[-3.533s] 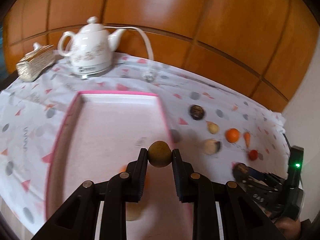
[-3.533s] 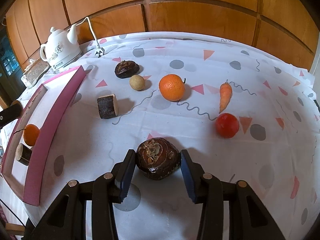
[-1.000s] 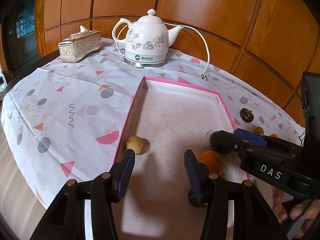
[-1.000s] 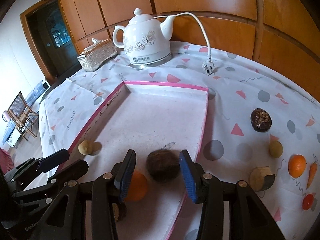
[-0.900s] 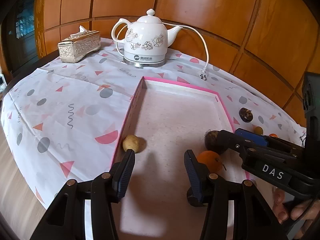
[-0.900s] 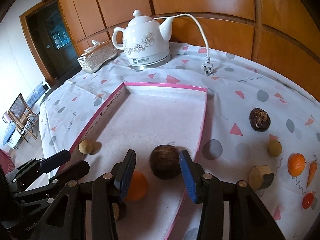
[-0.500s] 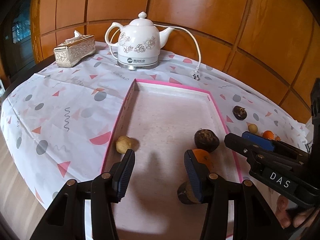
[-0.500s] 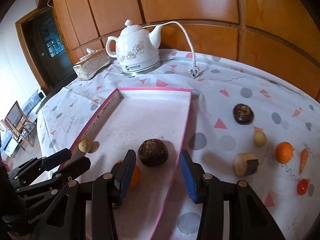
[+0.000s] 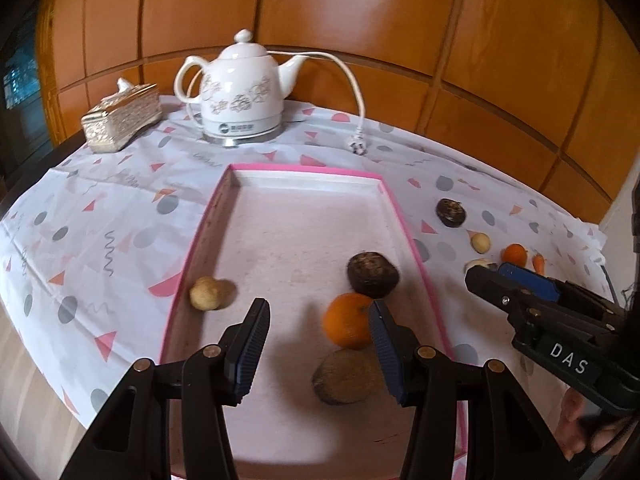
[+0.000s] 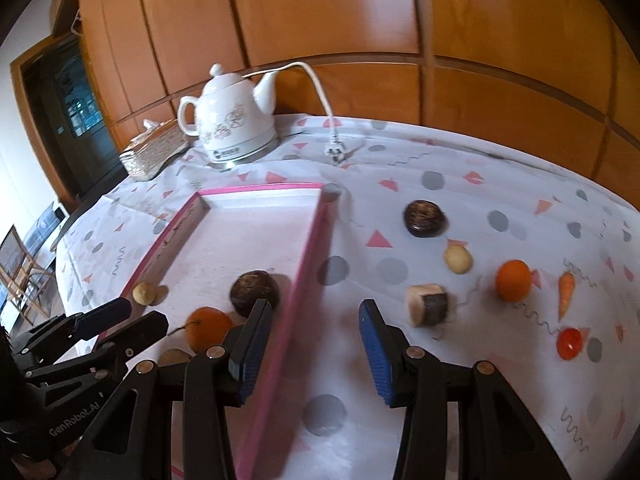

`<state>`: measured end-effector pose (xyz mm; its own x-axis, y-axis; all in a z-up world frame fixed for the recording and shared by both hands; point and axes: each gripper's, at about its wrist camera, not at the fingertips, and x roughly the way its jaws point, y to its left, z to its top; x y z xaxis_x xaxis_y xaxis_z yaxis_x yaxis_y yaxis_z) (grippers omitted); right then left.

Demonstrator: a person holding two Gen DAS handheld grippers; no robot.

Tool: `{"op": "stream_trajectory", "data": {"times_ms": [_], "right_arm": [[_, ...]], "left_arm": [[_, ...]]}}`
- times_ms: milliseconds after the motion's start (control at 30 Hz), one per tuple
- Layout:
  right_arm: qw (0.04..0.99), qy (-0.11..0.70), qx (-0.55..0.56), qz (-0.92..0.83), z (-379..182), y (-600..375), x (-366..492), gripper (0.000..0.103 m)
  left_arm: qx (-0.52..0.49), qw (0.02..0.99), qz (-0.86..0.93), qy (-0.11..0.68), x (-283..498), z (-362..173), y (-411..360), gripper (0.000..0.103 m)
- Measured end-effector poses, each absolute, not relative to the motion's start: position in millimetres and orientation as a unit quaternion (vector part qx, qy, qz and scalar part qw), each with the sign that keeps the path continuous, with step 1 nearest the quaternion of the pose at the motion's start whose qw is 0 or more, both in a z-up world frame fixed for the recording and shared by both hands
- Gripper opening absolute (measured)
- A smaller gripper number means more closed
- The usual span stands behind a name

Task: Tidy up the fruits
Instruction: 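Move the left tool toward another dark brown round fruit while the right tool reaches toward the remaining produce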

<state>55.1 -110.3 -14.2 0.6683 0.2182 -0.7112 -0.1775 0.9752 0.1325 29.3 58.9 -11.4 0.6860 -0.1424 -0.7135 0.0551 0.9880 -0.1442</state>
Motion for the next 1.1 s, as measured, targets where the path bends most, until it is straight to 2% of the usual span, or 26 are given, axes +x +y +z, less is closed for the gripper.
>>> {"op": "stream_trajectory", "data": {"times_ms": [600, 1100], "right_arm": [[0.915, 0.394, 0.086, 0.013, -21.0, -195.9, 43.4, 0.046], [0.915, 0.39, 0.1, -0.023, -24.8, -234.7, 52.7, 0.046]], "left_arm": [[-0.026, 0.912, -0.12, 0.391, 66.6, 3.7, -3.2, 0.052], [-0.027, 0.894, -0.172, 0.413, 137.7, -2.4, -72.5, 0.052]]}}
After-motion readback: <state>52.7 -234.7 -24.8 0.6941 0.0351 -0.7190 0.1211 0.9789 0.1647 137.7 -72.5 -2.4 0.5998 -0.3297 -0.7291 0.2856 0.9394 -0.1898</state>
